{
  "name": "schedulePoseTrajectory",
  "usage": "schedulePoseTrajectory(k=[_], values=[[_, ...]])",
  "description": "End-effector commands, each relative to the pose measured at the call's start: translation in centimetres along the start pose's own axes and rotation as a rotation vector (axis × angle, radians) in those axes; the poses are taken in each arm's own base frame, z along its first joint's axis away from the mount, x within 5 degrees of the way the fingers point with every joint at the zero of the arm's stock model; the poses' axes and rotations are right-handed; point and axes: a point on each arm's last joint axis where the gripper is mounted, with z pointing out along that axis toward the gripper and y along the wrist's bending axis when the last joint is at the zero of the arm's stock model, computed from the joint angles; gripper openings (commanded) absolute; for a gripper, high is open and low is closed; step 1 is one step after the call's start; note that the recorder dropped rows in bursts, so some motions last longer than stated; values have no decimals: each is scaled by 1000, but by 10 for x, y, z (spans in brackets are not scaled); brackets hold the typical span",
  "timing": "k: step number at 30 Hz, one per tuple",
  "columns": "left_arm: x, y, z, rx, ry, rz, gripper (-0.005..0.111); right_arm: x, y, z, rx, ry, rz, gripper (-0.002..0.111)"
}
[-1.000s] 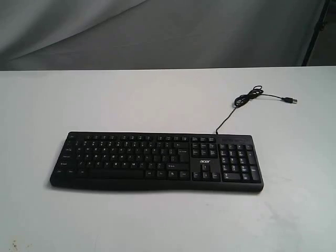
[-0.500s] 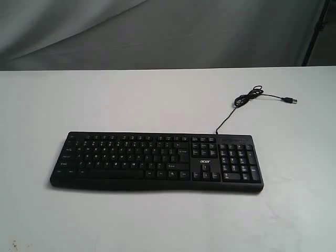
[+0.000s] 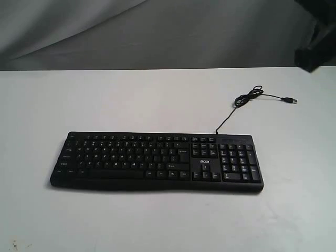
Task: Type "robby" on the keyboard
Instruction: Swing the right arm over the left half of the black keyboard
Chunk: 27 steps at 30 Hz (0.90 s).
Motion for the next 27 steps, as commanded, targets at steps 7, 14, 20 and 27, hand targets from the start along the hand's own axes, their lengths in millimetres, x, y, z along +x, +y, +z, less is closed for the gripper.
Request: schedulePoseTrajectory(k=[7,14,20,27], values=[[1,0,0,5,-5,3,0,-51,-43,48,313,310,-7,0],[1,0,0,5,-5,3,0,-44,-27,78,43,476,78,0],[1,0,0,5,-5,3,0,-28,4,101,-286,460,125,0],[1,0,0,5,-5,3,0,16,33,134,-518,502,177,0]])
